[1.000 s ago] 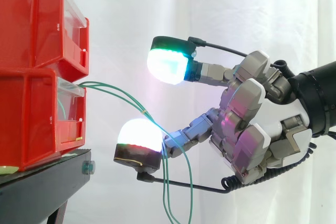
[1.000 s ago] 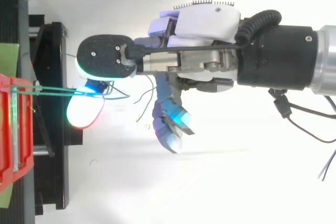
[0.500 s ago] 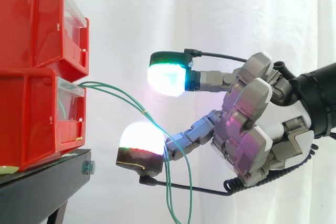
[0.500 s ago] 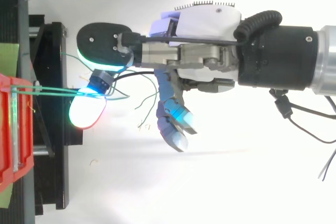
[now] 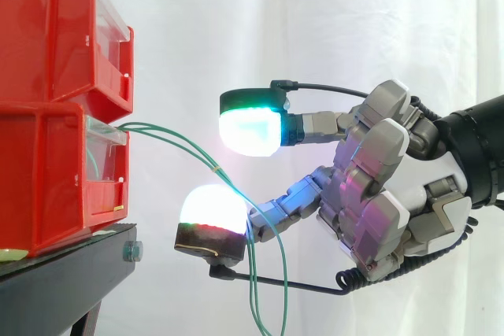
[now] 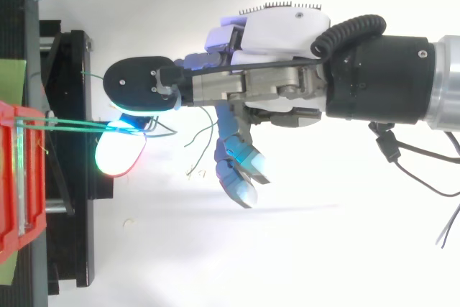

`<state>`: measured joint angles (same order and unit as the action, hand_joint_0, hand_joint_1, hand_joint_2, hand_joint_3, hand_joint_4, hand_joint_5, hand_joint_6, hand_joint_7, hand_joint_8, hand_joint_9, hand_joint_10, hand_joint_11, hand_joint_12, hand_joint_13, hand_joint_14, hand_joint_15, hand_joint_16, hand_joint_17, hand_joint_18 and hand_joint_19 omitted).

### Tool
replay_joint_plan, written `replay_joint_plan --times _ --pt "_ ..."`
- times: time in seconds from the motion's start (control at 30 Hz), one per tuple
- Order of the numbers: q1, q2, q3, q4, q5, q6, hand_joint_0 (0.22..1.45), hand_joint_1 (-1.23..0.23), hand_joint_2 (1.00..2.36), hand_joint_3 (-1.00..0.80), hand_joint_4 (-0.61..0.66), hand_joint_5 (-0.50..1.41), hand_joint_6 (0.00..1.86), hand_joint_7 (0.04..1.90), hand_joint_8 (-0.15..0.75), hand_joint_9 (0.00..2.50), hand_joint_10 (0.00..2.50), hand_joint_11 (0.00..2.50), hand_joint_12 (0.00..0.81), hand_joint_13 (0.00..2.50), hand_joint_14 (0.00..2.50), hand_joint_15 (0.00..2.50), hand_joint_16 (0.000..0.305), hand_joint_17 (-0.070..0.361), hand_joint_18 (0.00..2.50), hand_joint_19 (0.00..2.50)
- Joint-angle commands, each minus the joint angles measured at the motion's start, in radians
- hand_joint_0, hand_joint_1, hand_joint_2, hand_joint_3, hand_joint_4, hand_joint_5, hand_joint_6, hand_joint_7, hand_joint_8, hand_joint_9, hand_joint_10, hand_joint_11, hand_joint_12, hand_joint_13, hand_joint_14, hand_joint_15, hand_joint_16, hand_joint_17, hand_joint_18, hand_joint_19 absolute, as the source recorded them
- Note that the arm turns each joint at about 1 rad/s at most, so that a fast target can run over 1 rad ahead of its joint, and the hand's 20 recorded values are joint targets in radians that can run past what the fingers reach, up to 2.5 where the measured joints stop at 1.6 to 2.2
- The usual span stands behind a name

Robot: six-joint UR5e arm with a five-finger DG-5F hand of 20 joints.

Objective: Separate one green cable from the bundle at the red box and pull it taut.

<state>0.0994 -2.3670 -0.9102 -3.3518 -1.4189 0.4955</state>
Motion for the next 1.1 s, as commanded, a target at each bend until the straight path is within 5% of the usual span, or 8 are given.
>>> replay_joint_plan --times 0.0,0.47,0.6,0.97,1.07 --pt "0.000 0.000 0.001 0.000 0.000 0.000 0.61 -0.45 1.01 -0.26 0.31 0.09 0.50 0.90 0.268 2.07 0.02 0.49 0.446 1.75 0.02 0.61 0.078 0.176 1.96 0.39" --pt "-0.001 0.000 -0.001 0.000 0.000 0.000 0.64 -0.59 1.01 -0.36 0.30 0.09 0.50 0.92 0.257 2.06 0.02 0.54 0.422 1.72 0.02 0.64 0.070 0.158 1.87 0.44" --pt "0.000 0.000 0.001 0.000 0.000 0.000 0.60 -0.53 1.00 -0.49 0.27 0.09 0.50 0.94 0.252 2.05 0.02 0.52 0.422 1.73 0.02 0.65 0.071 0.159 1.87 0.45" --pt "-0.001 0.000 -0.001 0.000 0.003 0.000 0.46 -0.30 1.00 -0.50 0.31 0.09 0.50 0.93 0.260 2.06 0.02 0.42 0.461 1.76 0.02 0.59 0.083 0.186 1.99 0.37" --pt "-0.001 0.000 -0.001 0.000 0.003 0.000 0.46 -0.25 1.00 -0.50 0.24 0.11 0.50 1.00 0.269 2.12 0.02 0.45 0.455 1.79 0.02 0.60 0.082 0.184 2.00 0.36"
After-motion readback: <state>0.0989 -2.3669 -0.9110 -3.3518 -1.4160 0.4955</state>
